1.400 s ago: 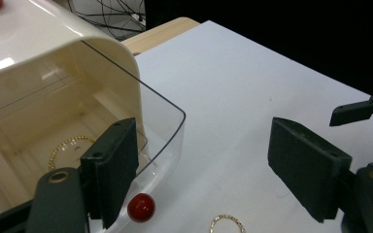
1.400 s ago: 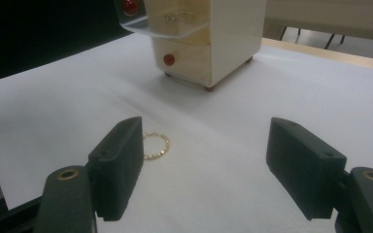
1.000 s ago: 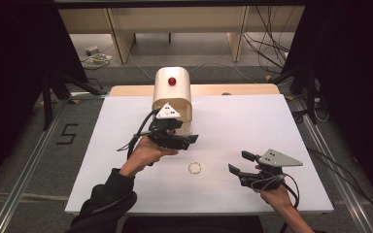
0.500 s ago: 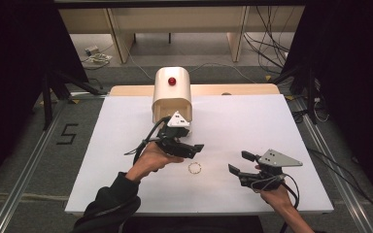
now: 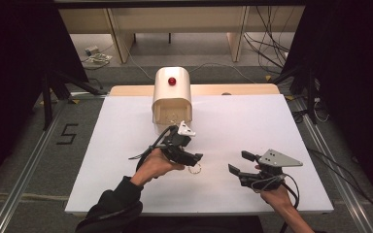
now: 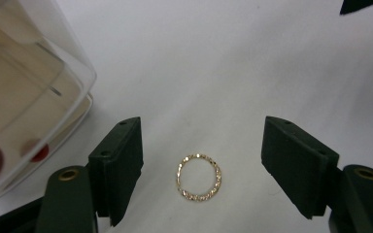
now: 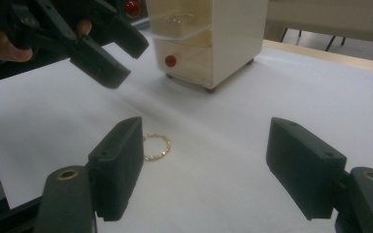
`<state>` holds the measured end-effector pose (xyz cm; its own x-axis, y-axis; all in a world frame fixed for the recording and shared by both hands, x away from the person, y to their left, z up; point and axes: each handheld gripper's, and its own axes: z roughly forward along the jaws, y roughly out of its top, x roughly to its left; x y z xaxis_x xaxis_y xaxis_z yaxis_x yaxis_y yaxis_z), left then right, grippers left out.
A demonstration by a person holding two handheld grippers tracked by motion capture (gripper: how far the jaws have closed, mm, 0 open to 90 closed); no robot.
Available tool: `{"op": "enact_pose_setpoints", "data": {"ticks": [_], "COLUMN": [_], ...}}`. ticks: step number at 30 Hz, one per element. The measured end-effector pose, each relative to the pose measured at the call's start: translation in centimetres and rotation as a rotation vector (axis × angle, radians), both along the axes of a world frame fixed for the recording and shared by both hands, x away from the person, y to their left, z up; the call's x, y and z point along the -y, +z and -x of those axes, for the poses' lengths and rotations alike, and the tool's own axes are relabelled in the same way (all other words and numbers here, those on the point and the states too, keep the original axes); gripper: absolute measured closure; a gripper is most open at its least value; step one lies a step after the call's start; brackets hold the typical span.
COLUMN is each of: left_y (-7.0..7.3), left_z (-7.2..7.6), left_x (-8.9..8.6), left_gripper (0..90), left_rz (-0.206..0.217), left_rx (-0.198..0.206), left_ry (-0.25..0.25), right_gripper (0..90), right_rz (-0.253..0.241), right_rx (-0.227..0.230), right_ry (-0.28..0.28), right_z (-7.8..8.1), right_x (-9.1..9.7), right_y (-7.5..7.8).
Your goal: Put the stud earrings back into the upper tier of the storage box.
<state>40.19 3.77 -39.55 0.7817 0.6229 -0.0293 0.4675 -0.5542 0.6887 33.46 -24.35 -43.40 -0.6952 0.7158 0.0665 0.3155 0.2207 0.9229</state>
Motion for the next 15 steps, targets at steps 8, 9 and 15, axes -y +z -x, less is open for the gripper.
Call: {"op": "enact_pose_setpoints", "data": {"ticks": [8, 9, 15], "left_y": [-1.8, -2.0, -3.5], "left_z": [-0.3, -0.3, -0.8], "left_x": [0.0, 0.0, 0.2], "left_gripper": [33.3, 33.7, 38.0], "left_rz": [-0.029, -0.027, -0.071], "left_rx": [-0.025, -0.033, -0.060], "left_ry": [0.028, 0.031, 0.035], "right_gripper": [30.3, 30.3, 30.3], "right_rz": [0.000, -0.003, 0.002], "right_rx": [-0.001, -0.001, 0.000], "right_ry": [-0.001, -0.001, 0.002], "right_z": [0.0, 0.0, 0.0], "right_x": [0.0, 0.0, 0.0], "right_y": [0.0, 0.0, 0.0]}}
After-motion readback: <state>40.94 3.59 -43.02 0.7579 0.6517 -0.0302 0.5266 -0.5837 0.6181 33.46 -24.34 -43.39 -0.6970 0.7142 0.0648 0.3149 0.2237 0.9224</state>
